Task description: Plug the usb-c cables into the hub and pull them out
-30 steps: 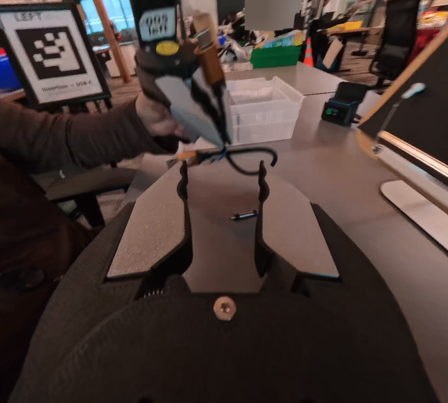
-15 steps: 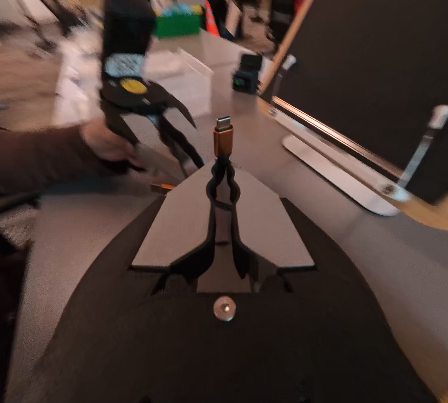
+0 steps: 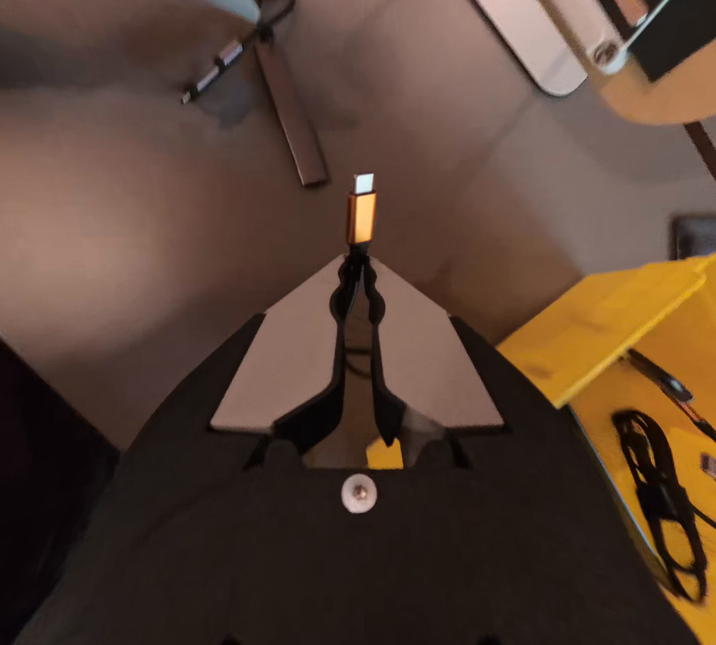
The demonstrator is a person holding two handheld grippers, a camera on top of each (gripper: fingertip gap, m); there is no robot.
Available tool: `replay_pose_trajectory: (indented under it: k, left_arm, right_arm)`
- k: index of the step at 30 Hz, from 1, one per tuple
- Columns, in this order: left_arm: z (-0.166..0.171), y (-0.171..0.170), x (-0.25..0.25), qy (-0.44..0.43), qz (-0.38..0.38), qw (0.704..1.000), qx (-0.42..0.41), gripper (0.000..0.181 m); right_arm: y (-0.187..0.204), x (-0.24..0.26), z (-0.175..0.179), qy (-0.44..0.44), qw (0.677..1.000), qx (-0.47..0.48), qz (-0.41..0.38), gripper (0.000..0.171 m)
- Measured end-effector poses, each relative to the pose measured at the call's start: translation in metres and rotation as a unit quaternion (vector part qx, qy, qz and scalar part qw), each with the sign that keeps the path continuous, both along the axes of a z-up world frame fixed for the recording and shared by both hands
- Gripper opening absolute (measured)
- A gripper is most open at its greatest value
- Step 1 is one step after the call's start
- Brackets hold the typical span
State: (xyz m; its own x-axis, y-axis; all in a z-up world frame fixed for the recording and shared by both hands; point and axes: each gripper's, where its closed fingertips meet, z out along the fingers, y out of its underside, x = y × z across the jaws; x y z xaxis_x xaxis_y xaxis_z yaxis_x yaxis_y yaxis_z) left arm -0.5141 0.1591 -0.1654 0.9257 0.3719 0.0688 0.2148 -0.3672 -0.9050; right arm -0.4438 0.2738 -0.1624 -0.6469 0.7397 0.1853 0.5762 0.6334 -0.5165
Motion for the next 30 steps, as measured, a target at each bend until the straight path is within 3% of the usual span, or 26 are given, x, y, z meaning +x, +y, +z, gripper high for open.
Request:
replay_pose_trajectory:
  k: [1,3,6,8,11,14,19,21,26,30]
  left_arm:
    - [-0.001,0.001,0.0,-0.002,-0.001,1.0,0.0,0.018]
    - [-0.006,0.001,-0.002,-0.001,0.002,1.0,-0.006,0.015]
    - [-0.018,-0.004,-0.011,0.02,0.023,0.999,-0.036,0.013]
    - [-0.023,-0.007,-0.016,0.031,0.034,0.997,-0.055,0.013]
    - [-0.021,-0.009,-0.018,0.034,0.037,0.997,-0.052,0.016]
    - [-0.023,-0.009,-0.018,0.029,0.033,0.998,-0.054,0.022]
    - [-0.029,-0.009,-0.018,0.051,0.023,0.995,-0.081,0.039]
    - [-0.03,-0.003,-0.011,0.061,-0.002,0.994,-0.086,0.051]
    - [-0.053,0.004,0.0,0.089,-0.043,0.984,-0.148,0.056]
    - [-0.066,0.003,0.004,0.142,-0.061,0.967,-0.204,0.064]
  right_arm:
    - [-0.007,-0.01,-0.003,0.012,1.0,-0.012,-0.004,0.002]
    - [-0.01,-0.033,-0.023,0.007,1.0,-0.013,-0.019,0.008]
    - [-0.008,-0.056,-0.054,-0.039,0.998,-0.024,-0.043,0.035]
    - [-0.019,-0.063,-0.053,-0.033,0.998,-0.055,-0.023,0.052]
    - [-0.063,-0.051,-0.04,-0.035,0.986,-0.141,0.076,0.045]
    - [-0.078,-0.046,-0.059,-0.052,0.983,-0.127,0.121,0.048]
    - [-0.078,-0.049,-0.094,-0.046,0.987,-0.075,0.135,0.046]
    - [-0.077,-0.052,-0.094,-0.031,0.988,-0.082,0.129,0.02]
    - [-0.079,-0.048,-0.091,-0.044,0.985,-0.096,0.138,0.018]
    - [-0.082,-0.047,-0.067,-0.041,0.974,-0.175,0.134,0.018]
